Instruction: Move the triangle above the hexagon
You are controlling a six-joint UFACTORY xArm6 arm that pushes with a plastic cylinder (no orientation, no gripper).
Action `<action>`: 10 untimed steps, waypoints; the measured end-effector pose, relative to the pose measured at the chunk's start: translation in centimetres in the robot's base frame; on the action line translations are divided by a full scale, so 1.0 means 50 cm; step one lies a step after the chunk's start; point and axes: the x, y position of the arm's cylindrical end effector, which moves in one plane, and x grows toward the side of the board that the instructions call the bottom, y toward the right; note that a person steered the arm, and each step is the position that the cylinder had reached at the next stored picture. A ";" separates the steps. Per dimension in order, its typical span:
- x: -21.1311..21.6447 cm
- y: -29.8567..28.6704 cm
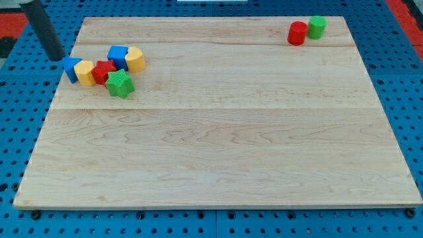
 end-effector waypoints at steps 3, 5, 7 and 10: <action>0.042 0.001; 0.089 0.001; 0.063 0.014; 0.065 0.093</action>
